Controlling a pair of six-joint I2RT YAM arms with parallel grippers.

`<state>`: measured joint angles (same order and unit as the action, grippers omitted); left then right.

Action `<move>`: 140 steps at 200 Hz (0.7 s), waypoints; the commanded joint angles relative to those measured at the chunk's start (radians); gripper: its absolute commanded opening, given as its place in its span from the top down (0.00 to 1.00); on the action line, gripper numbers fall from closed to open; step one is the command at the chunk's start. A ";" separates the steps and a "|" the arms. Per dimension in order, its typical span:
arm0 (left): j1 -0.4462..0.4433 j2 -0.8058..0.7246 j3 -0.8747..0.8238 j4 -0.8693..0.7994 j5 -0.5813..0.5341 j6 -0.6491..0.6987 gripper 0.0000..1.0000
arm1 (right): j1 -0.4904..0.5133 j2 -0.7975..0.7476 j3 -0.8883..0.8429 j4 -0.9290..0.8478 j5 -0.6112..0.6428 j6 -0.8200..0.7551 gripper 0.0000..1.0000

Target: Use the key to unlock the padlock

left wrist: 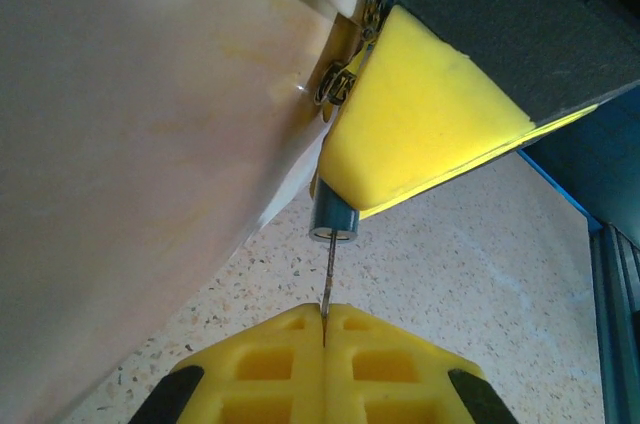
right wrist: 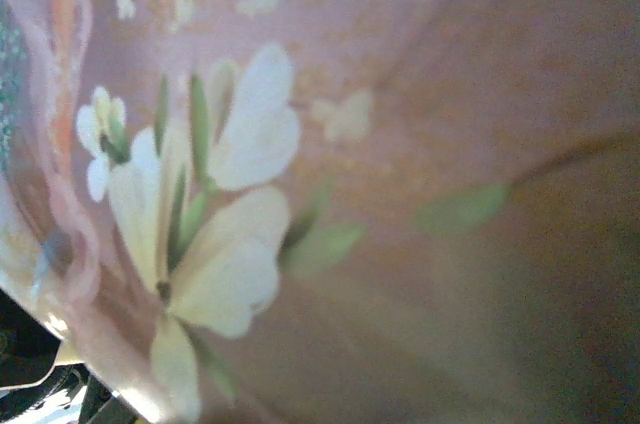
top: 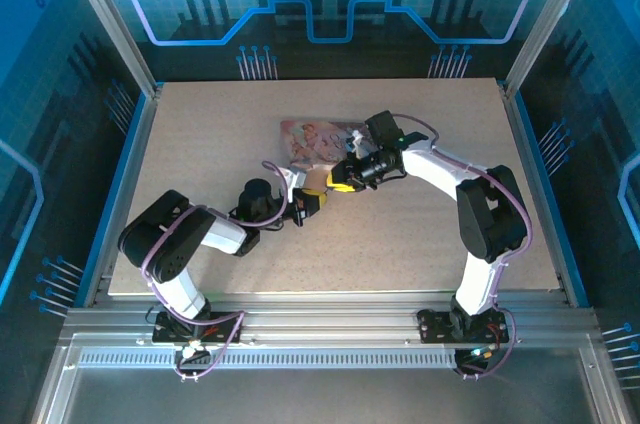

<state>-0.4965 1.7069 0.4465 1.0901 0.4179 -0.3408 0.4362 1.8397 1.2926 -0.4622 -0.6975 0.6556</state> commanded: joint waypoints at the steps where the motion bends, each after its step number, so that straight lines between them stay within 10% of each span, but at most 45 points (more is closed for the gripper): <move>1: -0.021 -0.026 -0.015 0.132 -0.005 0.016 1.00 | 0.005 0.009 -0.048 -0.014 -0.182 0.089 1.00; 140: -0.059 0.041 0.053 0.171 -0.073 0.003 1.00 | 0.046 0.066 -0.035 -0.047 -0.118 0.070 1.00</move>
<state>-0.5133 1.7081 0.4339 1.1130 0.3813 -0.3634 0.4316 1.8454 1.2827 -0.4442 -0.7208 0.6540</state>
